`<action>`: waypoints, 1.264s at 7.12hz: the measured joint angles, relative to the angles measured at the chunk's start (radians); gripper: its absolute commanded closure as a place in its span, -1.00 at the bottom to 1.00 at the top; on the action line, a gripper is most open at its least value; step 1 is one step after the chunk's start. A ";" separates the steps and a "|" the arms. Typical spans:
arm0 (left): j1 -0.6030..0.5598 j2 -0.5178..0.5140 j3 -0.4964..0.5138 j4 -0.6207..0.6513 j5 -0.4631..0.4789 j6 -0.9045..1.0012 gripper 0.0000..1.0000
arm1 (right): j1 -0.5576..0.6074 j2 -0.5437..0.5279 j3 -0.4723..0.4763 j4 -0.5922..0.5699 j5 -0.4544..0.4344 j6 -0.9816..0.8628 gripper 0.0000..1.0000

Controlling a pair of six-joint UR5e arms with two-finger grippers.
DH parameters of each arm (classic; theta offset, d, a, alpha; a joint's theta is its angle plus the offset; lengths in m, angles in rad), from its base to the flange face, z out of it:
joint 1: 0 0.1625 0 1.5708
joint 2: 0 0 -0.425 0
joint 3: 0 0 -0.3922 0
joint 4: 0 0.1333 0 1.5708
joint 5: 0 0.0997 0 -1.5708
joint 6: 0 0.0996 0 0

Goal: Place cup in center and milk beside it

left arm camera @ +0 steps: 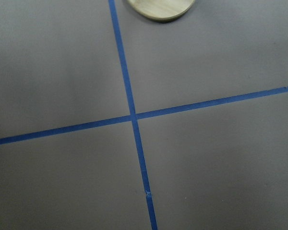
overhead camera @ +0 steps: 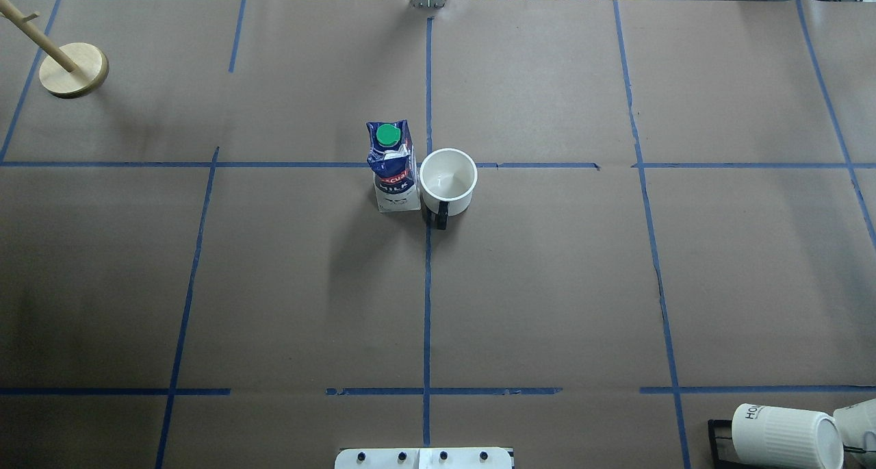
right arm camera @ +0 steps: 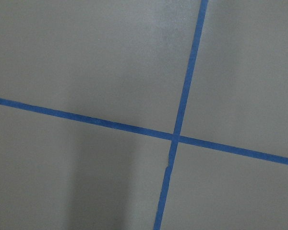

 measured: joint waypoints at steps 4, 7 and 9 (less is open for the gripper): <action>-0.001 0.009 -0.015 0.015 0.004 0.001 -1.00 | -0.012 -0.023 0.066 -0.067 -0.011 0.010 -0.99; -0.004 0.017 -0.016 0.043 -0.001 0.000 -1.00 | -0.021 -0.044 0.122 -0.146 -0.013 -0.004 -0.99; -0.005 0.020 -0.027 0.045 0.007 -0.002 -1.00 | -0.022 -0.052 0.124 -0.147 -0.013 -0.006 -0.99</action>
